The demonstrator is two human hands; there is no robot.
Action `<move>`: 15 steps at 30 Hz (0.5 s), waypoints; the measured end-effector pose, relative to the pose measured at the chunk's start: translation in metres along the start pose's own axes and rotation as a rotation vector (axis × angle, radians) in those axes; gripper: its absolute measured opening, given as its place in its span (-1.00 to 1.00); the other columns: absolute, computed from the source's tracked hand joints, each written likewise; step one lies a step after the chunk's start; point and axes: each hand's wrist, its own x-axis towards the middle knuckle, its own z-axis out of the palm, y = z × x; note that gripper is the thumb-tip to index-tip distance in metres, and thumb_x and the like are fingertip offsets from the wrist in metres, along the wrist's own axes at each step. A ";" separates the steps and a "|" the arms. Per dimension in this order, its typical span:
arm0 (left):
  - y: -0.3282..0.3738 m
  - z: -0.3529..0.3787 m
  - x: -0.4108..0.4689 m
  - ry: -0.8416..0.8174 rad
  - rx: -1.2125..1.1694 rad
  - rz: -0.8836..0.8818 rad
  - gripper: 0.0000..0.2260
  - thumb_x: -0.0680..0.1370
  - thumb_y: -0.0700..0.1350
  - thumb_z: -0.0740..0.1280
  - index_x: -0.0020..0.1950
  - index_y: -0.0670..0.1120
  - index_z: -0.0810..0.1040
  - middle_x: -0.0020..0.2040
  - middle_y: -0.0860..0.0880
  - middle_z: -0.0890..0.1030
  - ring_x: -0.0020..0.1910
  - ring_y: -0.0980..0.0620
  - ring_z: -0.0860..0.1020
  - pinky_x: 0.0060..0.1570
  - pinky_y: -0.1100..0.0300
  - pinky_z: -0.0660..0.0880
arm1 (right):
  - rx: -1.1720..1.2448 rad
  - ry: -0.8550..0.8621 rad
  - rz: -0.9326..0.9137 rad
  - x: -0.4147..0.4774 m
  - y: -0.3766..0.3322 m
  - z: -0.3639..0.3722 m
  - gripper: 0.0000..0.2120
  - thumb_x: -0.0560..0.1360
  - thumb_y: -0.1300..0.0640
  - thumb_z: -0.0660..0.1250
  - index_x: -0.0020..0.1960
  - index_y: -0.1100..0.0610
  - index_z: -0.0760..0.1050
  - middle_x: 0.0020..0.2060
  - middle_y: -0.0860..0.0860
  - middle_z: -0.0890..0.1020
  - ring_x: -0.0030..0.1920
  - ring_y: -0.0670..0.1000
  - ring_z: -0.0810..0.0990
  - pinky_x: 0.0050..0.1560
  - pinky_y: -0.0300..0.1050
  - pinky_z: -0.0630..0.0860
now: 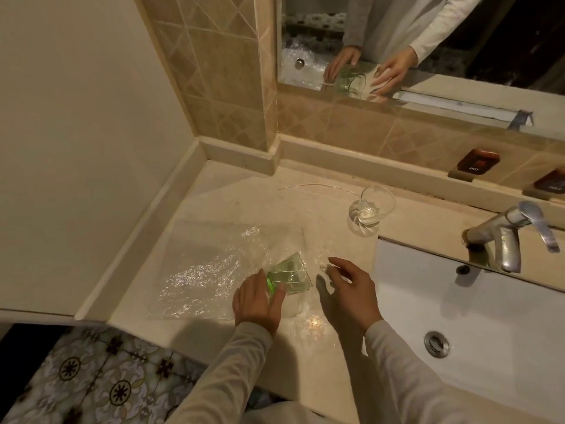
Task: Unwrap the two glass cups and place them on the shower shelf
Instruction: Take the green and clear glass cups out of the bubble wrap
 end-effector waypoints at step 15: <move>0.015 0.003 -0.008 -0.197 0.413 -0.016 -0.48 0.54 0.33 0.04 0.28 0.10 0.57 0.44 -0.15 0.43 0.42 -0.17 0.38 0.34 -0.42 0.13 | 0.029 -0.211 -0.014 -0.012 -0.022 0.019 -0.83 0.58 0.21 0.39 -0.17 0.23 0.65 -0.19 0.17 0.70 -0.20 -0.03 0.58 -0.15 -0.17 0.48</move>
